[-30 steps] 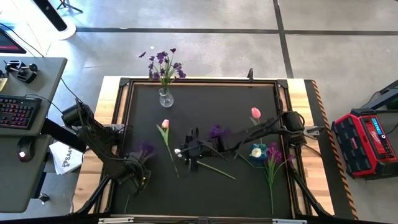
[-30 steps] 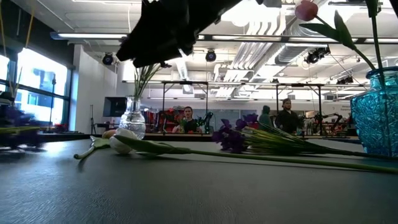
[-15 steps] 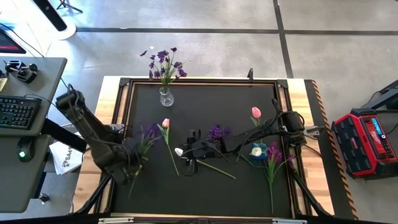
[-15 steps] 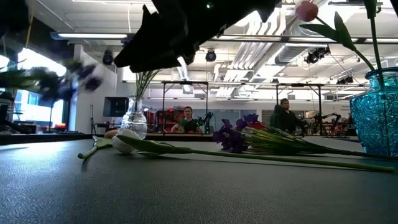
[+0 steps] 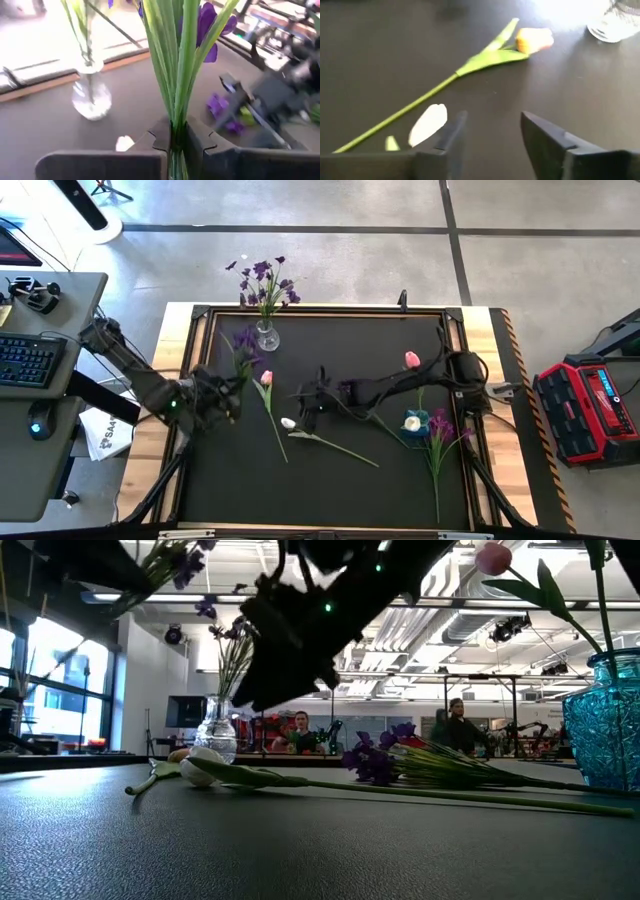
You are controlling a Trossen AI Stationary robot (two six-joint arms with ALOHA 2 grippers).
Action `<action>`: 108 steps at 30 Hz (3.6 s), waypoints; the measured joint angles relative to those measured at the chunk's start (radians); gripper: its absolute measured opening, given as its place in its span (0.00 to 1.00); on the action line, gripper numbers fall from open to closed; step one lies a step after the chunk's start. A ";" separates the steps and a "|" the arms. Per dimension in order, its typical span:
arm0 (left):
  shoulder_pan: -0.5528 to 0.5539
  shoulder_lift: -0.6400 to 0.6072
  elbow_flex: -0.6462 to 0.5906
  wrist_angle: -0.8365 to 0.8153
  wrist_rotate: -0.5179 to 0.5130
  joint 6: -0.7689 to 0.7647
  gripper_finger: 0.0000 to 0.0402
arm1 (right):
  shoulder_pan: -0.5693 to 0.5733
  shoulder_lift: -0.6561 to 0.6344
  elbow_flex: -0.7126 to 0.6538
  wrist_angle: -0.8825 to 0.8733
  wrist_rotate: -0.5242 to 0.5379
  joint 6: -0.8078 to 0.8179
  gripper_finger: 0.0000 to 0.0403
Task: Sort flowers into vase by color
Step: Put the left violet flowers into the transparent white vase
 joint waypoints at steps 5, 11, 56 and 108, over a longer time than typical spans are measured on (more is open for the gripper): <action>0.062 -0.074 0.000 0.032 -0.121 0.166 0.03 | -0.037 0.047 0.000 0.001 -0.023 0.000 0.17; 0.064 -0.112 0.001 0.167 -0.229 0.440 0.03 | -0.055 0.118 0.000 0.001 -0.049 0.011 0.03; 0.064 -0.041 0.001 0.419 -0.229 0.794 0.03 | -0.079 0.137 0.162 -0.385 0.053 0.027 0.00; 0.564 -0.089 -0.065 0.706 0.156 1.224 0.03 | -0.044 -0.002 0.079 -0.232 0.098 -0.060 0.00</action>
